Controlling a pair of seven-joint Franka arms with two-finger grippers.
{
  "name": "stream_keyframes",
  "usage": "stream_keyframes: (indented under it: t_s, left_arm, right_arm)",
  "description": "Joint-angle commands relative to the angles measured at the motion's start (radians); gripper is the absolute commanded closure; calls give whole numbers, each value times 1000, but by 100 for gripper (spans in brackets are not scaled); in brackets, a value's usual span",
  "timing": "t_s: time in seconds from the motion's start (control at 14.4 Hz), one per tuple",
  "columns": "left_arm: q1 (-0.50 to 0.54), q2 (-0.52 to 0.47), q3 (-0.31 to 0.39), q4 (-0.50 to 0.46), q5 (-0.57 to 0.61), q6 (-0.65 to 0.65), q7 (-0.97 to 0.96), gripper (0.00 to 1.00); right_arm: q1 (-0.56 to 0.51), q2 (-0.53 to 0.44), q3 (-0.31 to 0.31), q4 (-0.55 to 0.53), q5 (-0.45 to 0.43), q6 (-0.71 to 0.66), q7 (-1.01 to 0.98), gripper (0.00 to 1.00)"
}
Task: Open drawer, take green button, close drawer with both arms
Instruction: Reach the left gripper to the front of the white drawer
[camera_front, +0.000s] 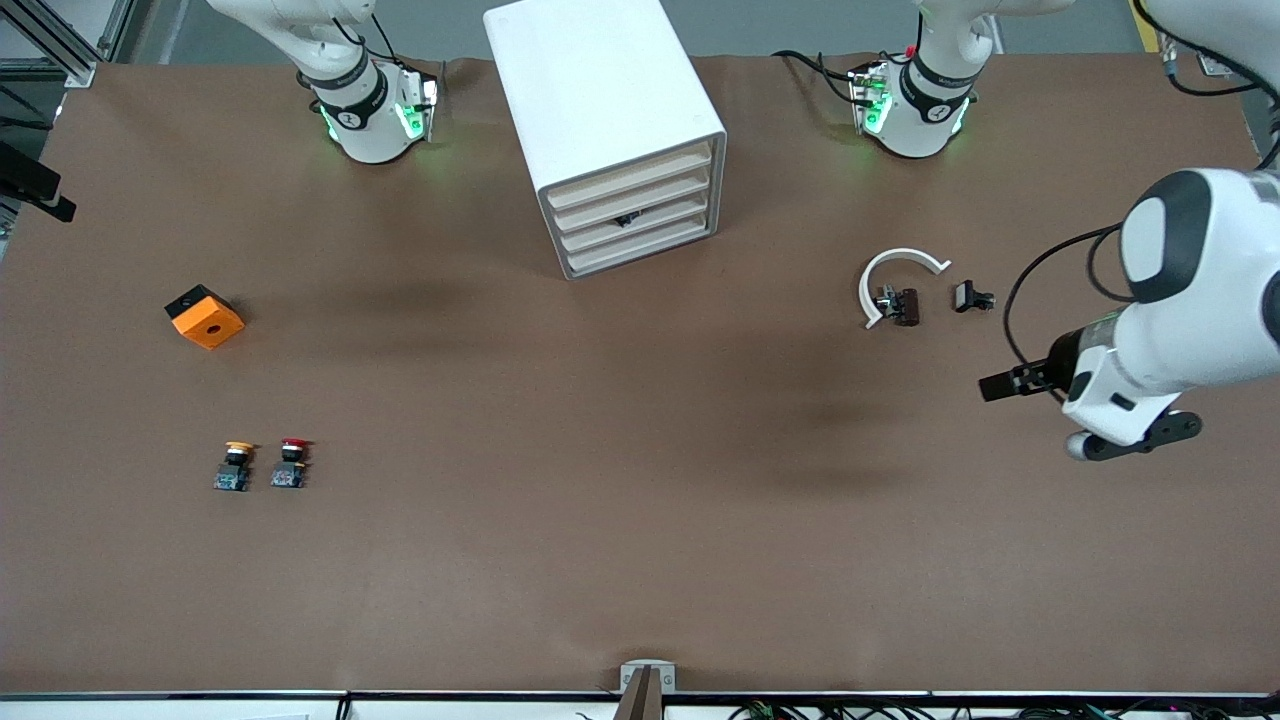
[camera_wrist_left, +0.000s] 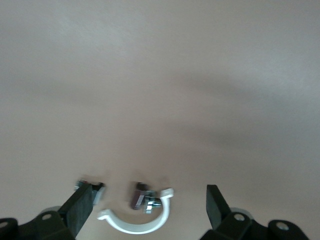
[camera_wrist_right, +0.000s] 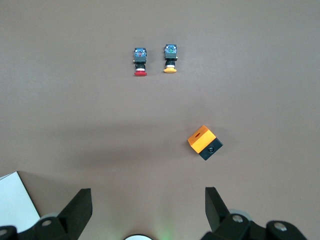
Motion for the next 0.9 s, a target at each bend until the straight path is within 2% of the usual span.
stream_keyframes:
  t_s: [0.0, 0.21, 0.42, 0.55, 0.83]
  left_arm:
    - [-17, 42, 0, 65, -78, -12, -148, 0]
    - [-52, 63, 0, 65, -163, -17, -289, 0]
    - [-78, 92, 0, 73, -298, -26, -482, 0]
    - [-86, 126, 0, 110, -371, -40, -581, 0]
    - [-131, 196, 2, 141, -384, -176, -786, 0]
  right_arm:
    - [-8, -27, 5, -27, 8, 0, 17, 0]
    - [-11, -27, 4, -27, 26, -6, 17, 0]
    - [-11, -27, 4, -28, 26, -8, 17, 0]
    - [-11, -27, 4, -27, 26, -9, 15, 0]
    - [-11, -24, 4, -24, 25, -12, 12, 0]
